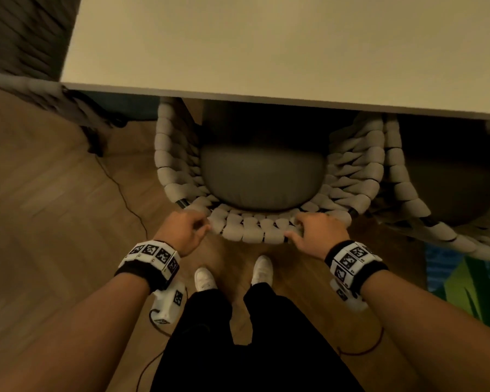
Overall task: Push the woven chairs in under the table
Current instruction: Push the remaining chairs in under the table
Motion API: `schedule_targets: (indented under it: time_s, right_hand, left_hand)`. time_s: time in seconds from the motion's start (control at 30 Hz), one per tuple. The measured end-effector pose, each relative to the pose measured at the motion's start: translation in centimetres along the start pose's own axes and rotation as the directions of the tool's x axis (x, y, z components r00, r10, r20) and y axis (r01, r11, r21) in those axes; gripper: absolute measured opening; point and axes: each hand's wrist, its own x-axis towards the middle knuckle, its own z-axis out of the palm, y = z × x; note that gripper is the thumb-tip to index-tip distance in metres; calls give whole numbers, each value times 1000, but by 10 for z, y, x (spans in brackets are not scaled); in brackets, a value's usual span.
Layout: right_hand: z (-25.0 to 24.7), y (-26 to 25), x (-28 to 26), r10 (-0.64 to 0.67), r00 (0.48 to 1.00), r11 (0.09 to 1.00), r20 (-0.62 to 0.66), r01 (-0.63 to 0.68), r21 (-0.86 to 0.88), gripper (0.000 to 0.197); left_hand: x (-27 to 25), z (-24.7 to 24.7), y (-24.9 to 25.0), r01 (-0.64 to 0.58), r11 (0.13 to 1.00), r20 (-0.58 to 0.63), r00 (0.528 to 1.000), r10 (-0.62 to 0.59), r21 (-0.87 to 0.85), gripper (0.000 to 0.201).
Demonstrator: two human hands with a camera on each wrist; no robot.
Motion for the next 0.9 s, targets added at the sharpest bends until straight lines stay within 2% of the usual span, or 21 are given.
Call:
schedule_targets:
  time_s: [0.1, 0.2, 0.33, 0.4, 0.43, 0.5, 0.57, 0.63, 0.7, 0.73, 0.8, 0.9]
  right_hand:
    - [-10, -39, 2, -97, 989, 994, 110, 101, -32, 25]
    - [-14, -88, 9, -207, 936, 969, 285, 236, -69, 22]
    - [-5, -152, 22, -234, 853, 916, 467, 354, -188, 25]
    - [-3, -183, 27, -213, 808, 900, 549, 381, -211, 30]
    - [-2, -197, 32, -202, 788, 896, 581, 389, -215, 32]
    - [-2, -225, 41, -174, 759, 879, 627, 407, -250, 34]
    - [-5, -253, 52, -171, 747, 858, 643, 433, -275, 35]
    - [-12, -280, 63, -178, 733, 859, 656, 441, -260, 28]
    - [-21, -305, 78, -176, 747, 867, 641, 426, -259, 13]
    - [-26, -317, 84, -171, 758, 873, 629, 413, -261, 8]
    - [-36, -338, 97, -161, 775, 890, 611, 381, -249, 13]
    - [-53, -371, 115, -195, 783, 884, 591, 401, -240, 17]
  left_hand:
    - [-41, -9, -37, 168, 986, 91, 981, -169, 19, 18]
    - [-91, -8, -83, 353, 936, 186, 919, -348, 8, 20]
    - [-178, 15, -139, 597, 789, 282, 790, -545, -149, 16]
    - [-227, 47, -176, 696, 668, 265, 718, -644, -263, 20]
    - [-248, 69, -198, 744, 592, 279, 667, -691, -310, 22]
    - [-286, 89, -218, 790, 483, 384, 608, -695, -377, 18]
    - [-316, 86, -223, 820, 395, 469, 564, -680, -414, 12]
    - [-337, 81, -224, 831, 334, 490, 537, -686, -444, 11]
    - [-347, 80, -232, 840, 264, 477, 497, -724, -474, 13]
    - [-351, 77, -236, 835, 244, 466, 491, -736, -493, 14]
    - [-351, 59, -243, 818, 212, 426, 478, -768, -535, 18]
    - [-342, 30, -270, 788, 238, 375, 505, -778, -567, 27]
